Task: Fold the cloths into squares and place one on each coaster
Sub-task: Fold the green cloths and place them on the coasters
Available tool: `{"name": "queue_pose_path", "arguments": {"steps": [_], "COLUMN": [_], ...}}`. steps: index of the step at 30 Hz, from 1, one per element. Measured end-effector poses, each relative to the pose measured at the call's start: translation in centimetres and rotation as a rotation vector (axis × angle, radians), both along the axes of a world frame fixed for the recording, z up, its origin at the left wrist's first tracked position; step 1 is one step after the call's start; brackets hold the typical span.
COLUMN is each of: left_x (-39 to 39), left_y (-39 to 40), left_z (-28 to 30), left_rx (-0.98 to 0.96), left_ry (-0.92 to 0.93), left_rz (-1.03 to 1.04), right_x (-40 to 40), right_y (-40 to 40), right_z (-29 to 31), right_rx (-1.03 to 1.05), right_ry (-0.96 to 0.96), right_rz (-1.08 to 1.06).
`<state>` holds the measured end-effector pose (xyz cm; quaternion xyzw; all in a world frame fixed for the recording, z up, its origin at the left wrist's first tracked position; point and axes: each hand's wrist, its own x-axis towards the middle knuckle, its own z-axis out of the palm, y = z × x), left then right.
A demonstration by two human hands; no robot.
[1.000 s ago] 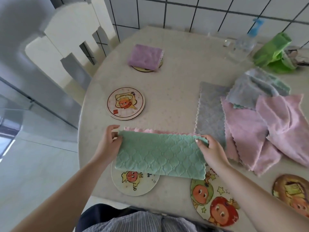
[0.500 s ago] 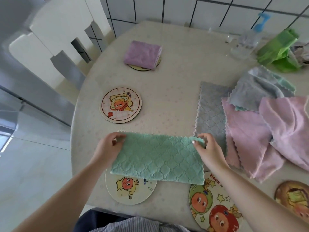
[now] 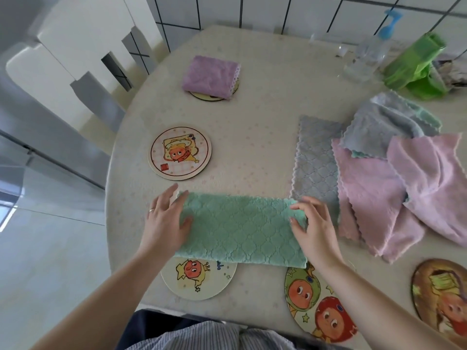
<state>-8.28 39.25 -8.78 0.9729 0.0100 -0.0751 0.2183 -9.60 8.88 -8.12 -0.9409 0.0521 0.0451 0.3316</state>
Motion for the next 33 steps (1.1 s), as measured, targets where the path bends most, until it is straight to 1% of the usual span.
{"name": "queue_pose_path", "arguments": {"steps": [1,3,5,7,10,13,18,21,23,25,26,28,30,33], "left_x": [-0.5,-1.7,-3.2,-4.3,-4.9,-5.0,-5.3,-5.4,-5.5,-5.7,-5.9,-6.4,-6.7,-7.1], "left_y": [-0.4,-2.0,-4.0,-5.2,-4.8,-3.2,-0.6,-0.3,-1.4,-3.2,-4.2,-5.9,-6.7,-6.9], "left_z": [0.1,0.4,0.0,-0.8,-2.3,-3.0,-2.9,-2.7,-1.9,-1.3,-1.1,-1.0,-1.3,-1.7], "left_rx": [0.061,0.093,0.095,0.121,0.186,0.25,0.299,0.287,0.2,0.063,0.003,-0.05,-0.062,-0.088], "left_ry": [-0.068,-0.133,-0.134,-0.076,-0.042,-0.048,-0.014,-0.032,-0.095,-0.188,-0.21,-0.191,-0.167,-0.148], "left_rz": [-0.051,-0.186,-0.317,-0.382,-0.426,-0.473,-0.463,-0.445,-0.458,-0.519,-0.555,-0.576,-0.529,-0.451], "right_x": [-0.3,-0.9,-2.1,-3.3,-4.3,-4.8,-5.7,-5.6,-4.2,-1.6,0.1,3.3,5.9,8.3], "right_y": [0.3,1.8,4.3,6.3,6.6,4.5,1.2,0.4,0.7,1.8,2.6,4.6,6.3,7.8], "right_z": [0.2,0.8,0.8,-0.5,-2.5,-3.4,-3.1,-2.0,-1.1,-0.3,-0.1,0.2,0.2,0.2], "right_rx": [-0.061,-0.144,-0.2,-0.274,-0.442,-0.53,-0.515,-0.438,-0.341,-0.268,-0.229,-0.169,-0.203,-0.319], "right_ry": [-0.058,-0.125,-0.061,0.027,0.092,0.076,0.132,0.125,0.08,-0.016,-0.033,0.007,0.072,0.148], "right_rz": [0.041,0.178,0.347,0.445,0.499,0.483,0.454,0.456,0.428,0.389,0.378,0.39,0.434,0.484]}}
